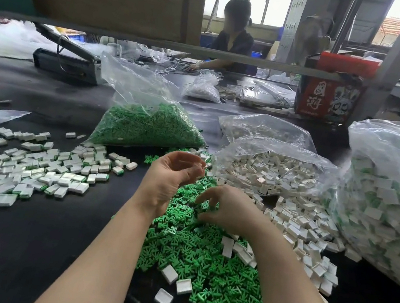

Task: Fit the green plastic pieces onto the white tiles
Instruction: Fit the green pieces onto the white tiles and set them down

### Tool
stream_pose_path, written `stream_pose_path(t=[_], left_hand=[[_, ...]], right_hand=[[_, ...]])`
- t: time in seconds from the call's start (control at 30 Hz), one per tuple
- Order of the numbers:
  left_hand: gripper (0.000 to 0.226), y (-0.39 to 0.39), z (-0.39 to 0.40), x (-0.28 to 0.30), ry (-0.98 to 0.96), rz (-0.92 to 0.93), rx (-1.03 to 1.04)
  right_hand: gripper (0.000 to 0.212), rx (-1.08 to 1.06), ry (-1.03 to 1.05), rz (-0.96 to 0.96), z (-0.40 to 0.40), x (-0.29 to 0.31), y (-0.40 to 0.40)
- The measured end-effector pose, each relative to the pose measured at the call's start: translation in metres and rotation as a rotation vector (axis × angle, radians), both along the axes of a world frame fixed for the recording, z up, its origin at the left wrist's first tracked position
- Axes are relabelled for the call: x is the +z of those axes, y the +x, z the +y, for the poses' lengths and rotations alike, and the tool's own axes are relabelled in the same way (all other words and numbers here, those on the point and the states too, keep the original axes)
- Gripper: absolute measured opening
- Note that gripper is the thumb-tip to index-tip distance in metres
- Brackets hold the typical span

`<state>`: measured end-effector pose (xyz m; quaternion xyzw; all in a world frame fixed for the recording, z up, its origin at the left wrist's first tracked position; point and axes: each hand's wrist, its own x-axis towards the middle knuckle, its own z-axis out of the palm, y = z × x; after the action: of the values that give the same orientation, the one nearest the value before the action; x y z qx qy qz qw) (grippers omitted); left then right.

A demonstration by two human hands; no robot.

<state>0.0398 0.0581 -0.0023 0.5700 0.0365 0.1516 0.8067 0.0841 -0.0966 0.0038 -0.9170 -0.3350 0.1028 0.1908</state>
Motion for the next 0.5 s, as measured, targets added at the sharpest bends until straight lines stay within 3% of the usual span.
stream_pose_path(t=[0.1,0.33,0.5], left_hand=[[0.024,-0.0005,-0.0010,0.0013,-0.014,-0.061,0.022],[0.026,-0.0002,0.0000,0.0008,-0.021,-0.098,0.022],[0.018,-0.0002,0.0026,-0.0006,-0.046,-0.067,0.005]], right_hand=[[0.023,-0.006,-0.008,-0.035,0.0019,-0.0002,0.0003],[0.011,-0.045,0.113,-0.022,0.0003,-0.0072,0.0043],[0.010,-0.205,0.558,0.098,-0.0016,-0.0046,0.0072]])
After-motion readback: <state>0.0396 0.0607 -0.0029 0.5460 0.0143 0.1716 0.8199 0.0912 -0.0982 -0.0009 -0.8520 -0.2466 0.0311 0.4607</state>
